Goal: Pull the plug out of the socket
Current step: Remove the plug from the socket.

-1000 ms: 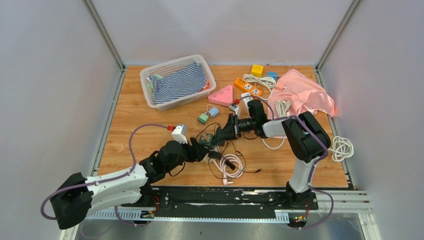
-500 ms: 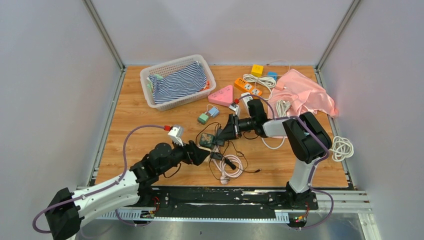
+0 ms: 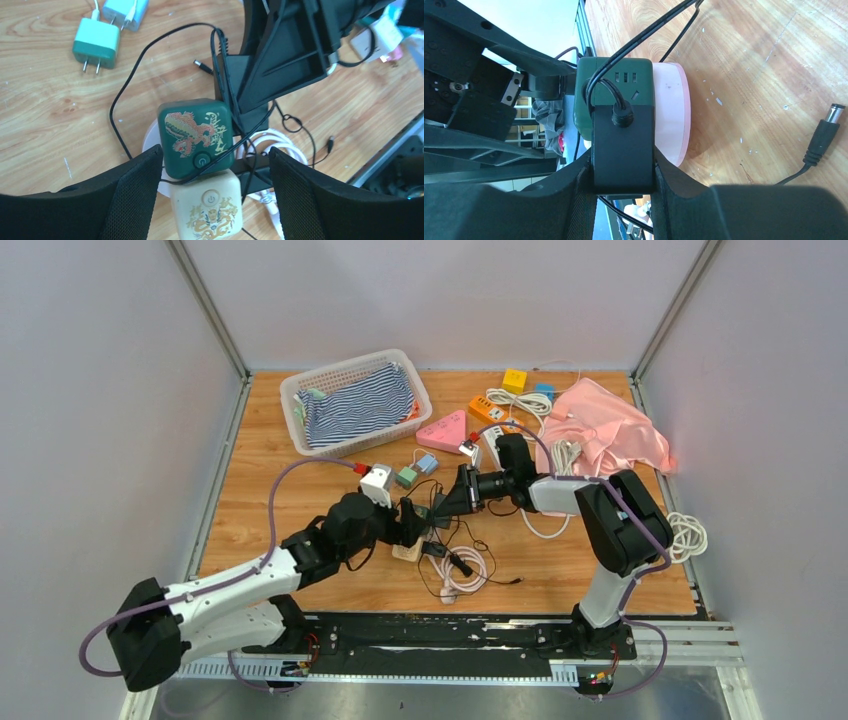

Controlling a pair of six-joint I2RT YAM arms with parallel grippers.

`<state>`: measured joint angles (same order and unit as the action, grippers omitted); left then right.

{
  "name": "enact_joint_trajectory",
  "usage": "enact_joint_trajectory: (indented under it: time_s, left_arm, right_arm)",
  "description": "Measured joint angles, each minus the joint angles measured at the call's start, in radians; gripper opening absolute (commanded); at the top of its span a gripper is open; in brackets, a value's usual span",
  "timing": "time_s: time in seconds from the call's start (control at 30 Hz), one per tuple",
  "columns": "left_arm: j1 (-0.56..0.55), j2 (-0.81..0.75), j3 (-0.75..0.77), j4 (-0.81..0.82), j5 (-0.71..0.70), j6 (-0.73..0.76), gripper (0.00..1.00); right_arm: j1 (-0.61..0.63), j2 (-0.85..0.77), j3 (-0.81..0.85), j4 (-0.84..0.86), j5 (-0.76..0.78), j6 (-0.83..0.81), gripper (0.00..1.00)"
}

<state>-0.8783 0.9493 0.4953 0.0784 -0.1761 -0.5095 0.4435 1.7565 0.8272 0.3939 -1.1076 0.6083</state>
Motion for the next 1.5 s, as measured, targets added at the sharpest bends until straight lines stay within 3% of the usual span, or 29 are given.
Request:
enact_joint_trajectory:
  time_s: [0.43, 0.77, 1.03, 1.17, 1.5]
  left_arm:
    - [0.0, 0.14, 0.049, -0.03, -0.01, 0.048, 0.73]
    - [0.0, 0.207, 0.083, -0.031, -0.028, 0.066, 0.62]
    - [0.0, 0.217, 0.083, -0.032, -0.03, 0.069, 0.71]
    - [0.0, 0.225, 0.089, -0.051, -0.031, 0.072, 0.83]
    - [0.024, 0.173, 0.147, -0.142, -0.053, 0.071, 0.82]
  right_arm:
    - [0.006, -0.008, 0.008, -0.022, 0.005, -0.025, 0.01]
    - [0.008, -0.01, 0.011, -0.03, 0.009, -0.03, 0.0]
    - [0.008, -0.011, 0.011, -0.032, 0.01, -0.034, 0.01]
    - [0.009, -0.014, 0.011, -0.037, 0.01, -0.04, 0.02]
    - [0.013, -0.017, 0.015, -0.044, 0.01, -0.051, 0.02]
